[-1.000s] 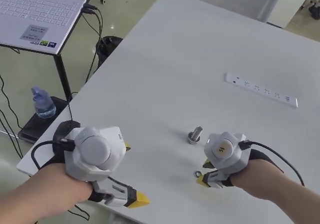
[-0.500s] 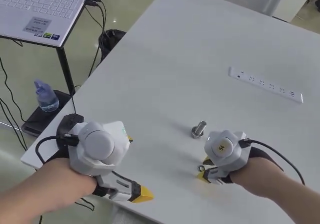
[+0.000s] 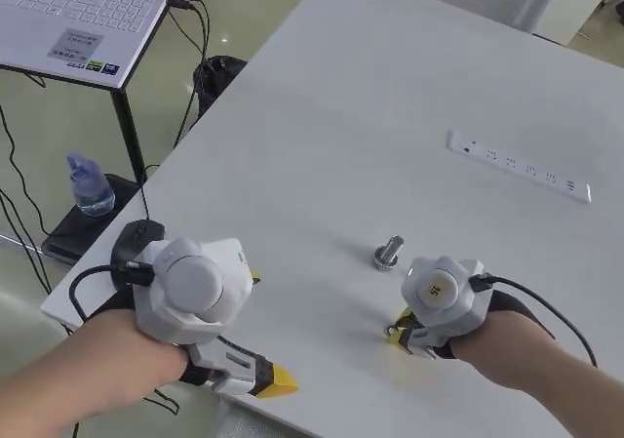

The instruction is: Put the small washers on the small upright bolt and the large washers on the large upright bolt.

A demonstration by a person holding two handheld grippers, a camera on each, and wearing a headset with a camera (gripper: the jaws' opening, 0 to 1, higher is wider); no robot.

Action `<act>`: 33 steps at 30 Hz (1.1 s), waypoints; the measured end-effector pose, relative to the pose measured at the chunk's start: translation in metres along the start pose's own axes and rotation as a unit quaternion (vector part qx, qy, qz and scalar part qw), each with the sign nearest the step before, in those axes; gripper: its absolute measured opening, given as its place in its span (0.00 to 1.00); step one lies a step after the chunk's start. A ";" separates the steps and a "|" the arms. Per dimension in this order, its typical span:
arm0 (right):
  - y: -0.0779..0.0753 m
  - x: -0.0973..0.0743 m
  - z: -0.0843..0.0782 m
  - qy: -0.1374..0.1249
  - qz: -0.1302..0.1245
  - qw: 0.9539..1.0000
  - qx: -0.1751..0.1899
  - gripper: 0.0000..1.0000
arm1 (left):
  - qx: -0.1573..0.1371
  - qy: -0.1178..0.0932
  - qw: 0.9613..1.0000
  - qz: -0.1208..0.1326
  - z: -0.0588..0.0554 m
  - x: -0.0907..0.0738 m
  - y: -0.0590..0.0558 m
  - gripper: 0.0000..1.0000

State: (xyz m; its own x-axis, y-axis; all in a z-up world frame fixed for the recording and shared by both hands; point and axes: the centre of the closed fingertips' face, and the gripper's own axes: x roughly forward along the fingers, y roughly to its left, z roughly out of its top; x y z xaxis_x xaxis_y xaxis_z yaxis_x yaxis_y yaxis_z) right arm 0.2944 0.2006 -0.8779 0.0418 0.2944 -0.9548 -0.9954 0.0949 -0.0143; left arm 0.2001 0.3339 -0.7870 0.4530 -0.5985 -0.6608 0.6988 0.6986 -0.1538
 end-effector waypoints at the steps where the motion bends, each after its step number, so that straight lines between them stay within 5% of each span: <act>1: 0.000 0.000 0.000 0.001 0.001 1.000 0.002 0.15 | -0.001 0.000 1.000 0.000 0.000 0.000 0.000 0.80; 33: -0.005 -0.009 -0.003 0.005 0.000 0.999 0.045 0.13 | -0.003 0.000 1.000 0.004 -0.002 -0.003 0.002 0.78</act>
State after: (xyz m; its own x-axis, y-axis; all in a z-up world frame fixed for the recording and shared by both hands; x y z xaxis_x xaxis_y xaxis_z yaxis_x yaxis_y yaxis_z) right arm 0.2990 0.1943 -0.8704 0.0396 0.2856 -0.9575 -0.9836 0.1798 0.0129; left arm 0.1991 0.3374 -0.7866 0.4586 -0.5937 -0.6612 0.6925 0.7051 -0.1528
